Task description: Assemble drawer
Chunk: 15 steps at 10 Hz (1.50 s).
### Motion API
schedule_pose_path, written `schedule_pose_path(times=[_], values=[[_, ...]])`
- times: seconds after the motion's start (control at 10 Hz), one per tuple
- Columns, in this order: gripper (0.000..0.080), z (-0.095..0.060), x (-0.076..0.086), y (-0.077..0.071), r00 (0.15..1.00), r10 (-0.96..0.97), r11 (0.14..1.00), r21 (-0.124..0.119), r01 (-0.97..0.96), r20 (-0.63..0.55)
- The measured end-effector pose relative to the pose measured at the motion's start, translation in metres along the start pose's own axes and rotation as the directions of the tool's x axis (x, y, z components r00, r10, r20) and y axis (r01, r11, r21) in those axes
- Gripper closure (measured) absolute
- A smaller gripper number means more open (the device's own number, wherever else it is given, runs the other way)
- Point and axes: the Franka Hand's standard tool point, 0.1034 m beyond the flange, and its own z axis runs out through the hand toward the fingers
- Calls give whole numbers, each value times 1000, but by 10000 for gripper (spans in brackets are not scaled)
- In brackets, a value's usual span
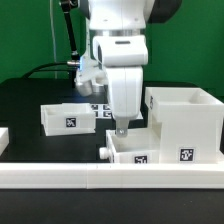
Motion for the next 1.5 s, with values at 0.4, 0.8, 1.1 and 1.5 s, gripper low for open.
schedule_pose_path(times=[0.4,0.8,1.1,1.5], values=[[150,-7,-17,4,1000,-12,1000,-4,12,4],[150,5,-42,16,993,-50,998,19,53,-110],[150,14,-42,30,986,-56,998,25,61,-158],[150,28,-38,23,984,-49,997,46,58,-169]])
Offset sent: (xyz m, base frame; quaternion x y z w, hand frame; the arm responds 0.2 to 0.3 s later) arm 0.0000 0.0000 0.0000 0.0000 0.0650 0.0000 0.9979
